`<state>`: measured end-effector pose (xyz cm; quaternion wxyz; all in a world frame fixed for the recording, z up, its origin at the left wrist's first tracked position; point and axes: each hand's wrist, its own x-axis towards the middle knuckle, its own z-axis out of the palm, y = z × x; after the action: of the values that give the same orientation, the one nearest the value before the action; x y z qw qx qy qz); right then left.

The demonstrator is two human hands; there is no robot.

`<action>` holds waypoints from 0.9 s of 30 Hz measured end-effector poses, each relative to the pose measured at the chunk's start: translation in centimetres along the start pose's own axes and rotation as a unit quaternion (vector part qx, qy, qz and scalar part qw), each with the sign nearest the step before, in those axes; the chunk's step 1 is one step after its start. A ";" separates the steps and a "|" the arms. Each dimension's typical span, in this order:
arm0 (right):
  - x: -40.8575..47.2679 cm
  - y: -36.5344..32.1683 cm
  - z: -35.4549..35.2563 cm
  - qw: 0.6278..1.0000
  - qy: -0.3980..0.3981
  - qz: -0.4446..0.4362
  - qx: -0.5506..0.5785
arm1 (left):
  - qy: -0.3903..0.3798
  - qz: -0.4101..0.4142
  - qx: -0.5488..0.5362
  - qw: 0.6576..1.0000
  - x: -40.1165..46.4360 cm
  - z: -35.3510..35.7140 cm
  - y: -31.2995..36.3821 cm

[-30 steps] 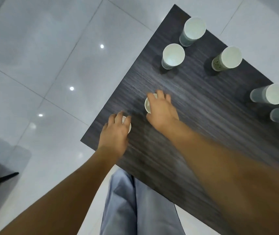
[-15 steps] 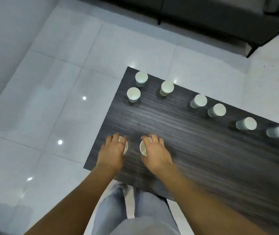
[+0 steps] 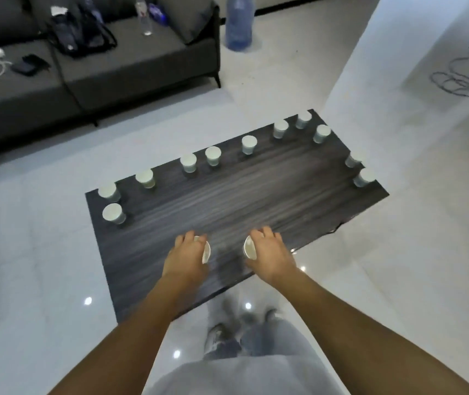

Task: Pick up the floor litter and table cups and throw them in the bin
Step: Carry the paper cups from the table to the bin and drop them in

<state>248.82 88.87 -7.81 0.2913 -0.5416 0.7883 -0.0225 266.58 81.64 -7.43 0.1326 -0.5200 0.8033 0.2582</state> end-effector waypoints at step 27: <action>-38.9 62.7 -11.9 0.840 0.245 0.435 0.210 | -0.110 0.490 0.199 0.841 -7.9 22.0 75.9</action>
<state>199.85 145.09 -3.00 0.1751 -0.0452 0.9649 -0.1903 200.09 124.55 -0.89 0.1765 0.0112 0.9677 0.1798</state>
